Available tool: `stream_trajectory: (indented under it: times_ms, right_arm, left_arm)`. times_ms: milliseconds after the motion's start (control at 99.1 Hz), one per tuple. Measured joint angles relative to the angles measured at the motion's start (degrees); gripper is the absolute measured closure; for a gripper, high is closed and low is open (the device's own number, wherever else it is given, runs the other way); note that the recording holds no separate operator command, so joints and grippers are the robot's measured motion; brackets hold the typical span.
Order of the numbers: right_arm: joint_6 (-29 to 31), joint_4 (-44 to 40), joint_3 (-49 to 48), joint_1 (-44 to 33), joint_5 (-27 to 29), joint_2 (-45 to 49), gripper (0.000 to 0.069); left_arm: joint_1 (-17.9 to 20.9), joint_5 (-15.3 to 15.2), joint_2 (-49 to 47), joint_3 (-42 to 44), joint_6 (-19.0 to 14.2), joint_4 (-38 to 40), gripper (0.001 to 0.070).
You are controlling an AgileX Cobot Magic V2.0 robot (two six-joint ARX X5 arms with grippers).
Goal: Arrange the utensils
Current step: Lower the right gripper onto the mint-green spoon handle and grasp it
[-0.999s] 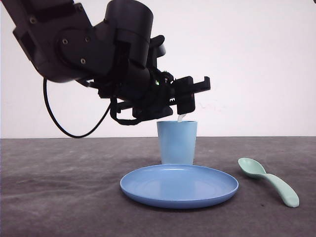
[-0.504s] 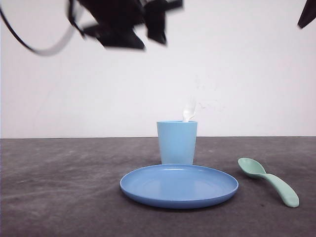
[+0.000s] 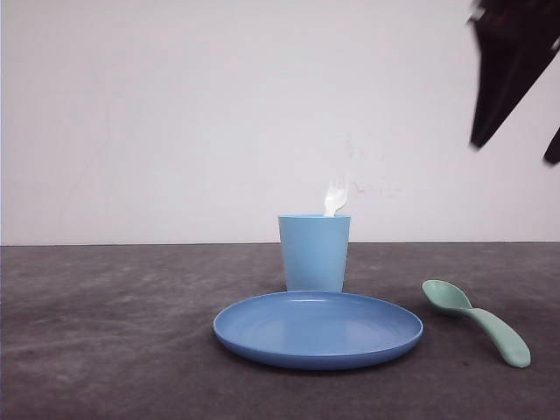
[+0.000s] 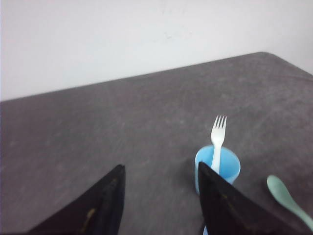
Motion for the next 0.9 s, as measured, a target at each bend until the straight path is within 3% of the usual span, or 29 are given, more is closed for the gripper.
stream_trajectory:
  times_ms: [161, 343, 545, 898]
  right_arm:
    - [2.51, 0.46, 0.00, 4.61, 4.28, 6.64, 0.0215]
    - [5.07, 1.86, 0.00, 5.46, 4.72, 12.83, 0.0217]
    - [6.86, 3.28, 0.00, 5.46, 4.63, 17.73, 0.0346]
    - [8.46, 5.84, 0.00, 6.25, 4.61, 24.50, 0.0365]
  left_arm:
    - [-0.04, 0.00, -5.86, 0.00, -2.36, -7.17, 0.0429]
    - [-0.04, 0.00, -9.97, 0.00, -3.72, -10.75, 0.0429]
    - [-0.04, 0.00, -11.37, 0.00, -4.39, -14.19, 0.0429]
    - [-0.04, 0.00, -11.37, 0.00, -4.63, -15.28, 0.0429]
